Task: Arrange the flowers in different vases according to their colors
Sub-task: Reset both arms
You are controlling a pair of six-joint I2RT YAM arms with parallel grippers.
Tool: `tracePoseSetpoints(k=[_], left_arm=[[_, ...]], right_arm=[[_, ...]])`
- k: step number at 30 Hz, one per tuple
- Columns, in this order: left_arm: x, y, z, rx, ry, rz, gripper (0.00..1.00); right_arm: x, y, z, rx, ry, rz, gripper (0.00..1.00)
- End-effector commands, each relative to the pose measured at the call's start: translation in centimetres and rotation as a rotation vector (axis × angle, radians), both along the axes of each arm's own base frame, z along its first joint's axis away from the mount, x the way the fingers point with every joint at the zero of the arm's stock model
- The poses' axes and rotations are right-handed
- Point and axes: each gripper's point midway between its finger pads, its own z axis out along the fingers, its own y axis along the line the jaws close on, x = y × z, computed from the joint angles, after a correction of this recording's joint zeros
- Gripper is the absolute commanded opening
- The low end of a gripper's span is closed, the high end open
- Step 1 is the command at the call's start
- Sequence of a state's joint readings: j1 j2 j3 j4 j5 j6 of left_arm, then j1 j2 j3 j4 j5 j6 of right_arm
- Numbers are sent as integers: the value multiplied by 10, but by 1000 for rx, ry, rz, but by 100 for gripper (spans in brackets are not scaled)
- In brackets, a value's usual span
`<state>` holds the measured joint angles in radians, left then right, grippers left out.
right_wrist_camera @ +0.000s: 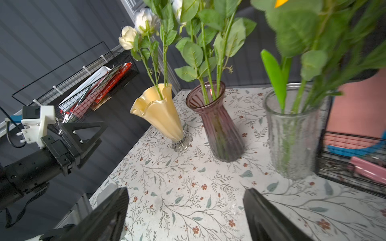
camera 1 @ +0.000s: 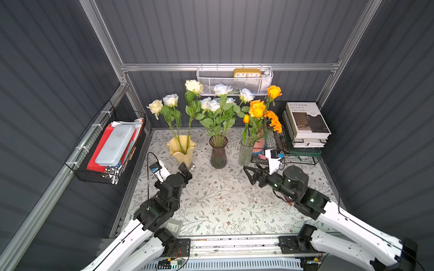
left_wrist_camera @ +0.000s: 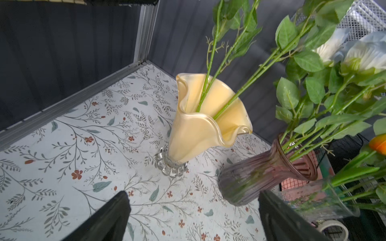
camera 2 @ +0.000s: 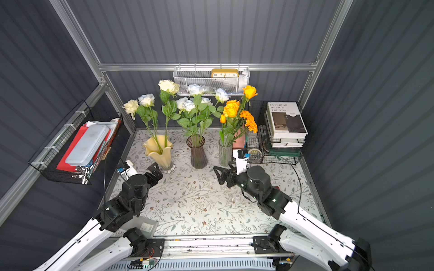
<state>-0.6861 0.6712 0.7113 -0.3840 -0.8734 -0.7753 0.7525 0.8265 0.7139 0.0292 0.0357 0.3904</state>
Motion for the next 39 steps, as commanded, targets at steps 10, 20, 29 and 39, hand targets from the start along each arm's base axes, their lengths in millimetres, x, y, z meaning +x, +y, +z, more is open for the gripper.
tracePoseSetpoints(k=[10,20,29,39], left_arm=[[7,18,36,137,-126,95,99],[73,61,19,265,-107,235,99],[125,115,-61,373,-84,243,99],[151,125,-105,385,-134,192,99]], right_arm=[[21,-62,-21,-229,-14,-315,99],[57,-218,-75,-346,128,-871,99],[82,-287,-120,-323,60,-1120,99],[99,-297,-158,-321,3,-1101,99]])
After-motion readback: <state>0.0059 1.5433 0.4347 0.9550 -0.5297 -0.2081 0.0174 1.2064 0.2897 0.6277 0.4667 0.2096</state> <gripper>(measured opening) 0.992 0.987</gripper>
